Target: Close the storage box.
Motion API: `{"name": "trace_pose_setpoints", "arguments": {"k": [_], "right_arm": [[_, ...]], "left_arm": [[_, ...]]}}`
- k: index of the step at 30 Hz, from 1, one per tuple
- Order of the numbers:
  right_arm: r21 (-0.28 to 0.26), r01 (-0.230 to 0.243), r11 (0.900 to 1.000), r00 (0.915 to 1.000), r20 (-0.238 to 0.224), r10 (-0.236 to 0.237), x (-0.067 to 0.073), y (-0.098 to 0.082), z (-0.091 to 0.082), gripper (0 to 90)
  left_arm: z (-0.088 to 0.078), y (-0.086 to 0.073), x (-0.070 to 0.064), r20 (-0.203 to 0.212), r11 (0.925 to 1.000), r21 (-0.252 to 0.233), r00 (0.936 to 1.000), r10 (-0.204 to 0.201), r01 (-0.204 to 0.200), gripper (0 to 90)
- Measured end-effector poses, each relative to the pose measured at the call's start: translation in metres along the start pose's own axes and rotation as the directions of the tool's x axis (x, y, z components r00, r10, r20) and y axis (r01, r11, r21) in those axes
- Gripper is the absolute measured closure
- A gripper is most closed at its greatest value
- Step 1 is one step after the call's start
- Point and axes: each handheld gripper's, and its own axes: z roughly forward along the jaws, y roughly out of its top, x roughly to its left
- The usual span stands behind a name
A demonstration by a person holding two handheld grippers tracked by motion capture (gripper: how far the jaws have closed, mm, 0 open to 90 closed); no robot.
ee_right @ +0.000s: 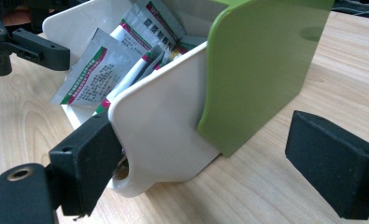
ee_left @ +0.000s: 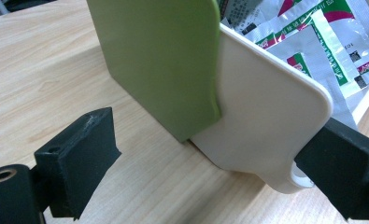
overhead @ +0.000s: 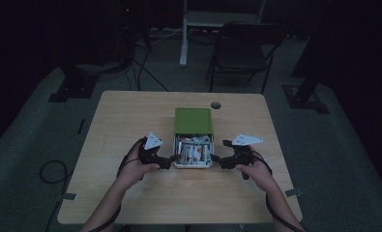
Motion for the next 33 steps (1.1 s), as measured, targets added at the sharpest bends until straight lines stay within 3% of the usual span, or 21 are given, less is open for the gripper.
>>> {"name": "trace_pose_setpoints", "arguments": {"k": [12,33], "right_arm": [[0.0,-0.012,1.0,0.9998,0.015,0.012,-0.005,0.006,0.003,10.8],[-0.012,-0.044,0.999,0.9977,0.051,0.045,-0.015,0.01,0.011,10.8]], "left_arm": [[0.003,0.005,0.005,0.011,0.9999,0.005,0.9999,-0.01,0.01,7.9],[0.013,0.01,0.014,-0.015,0.9997,-0.012,0.9996,-0.023,0.023,7.9]]}}
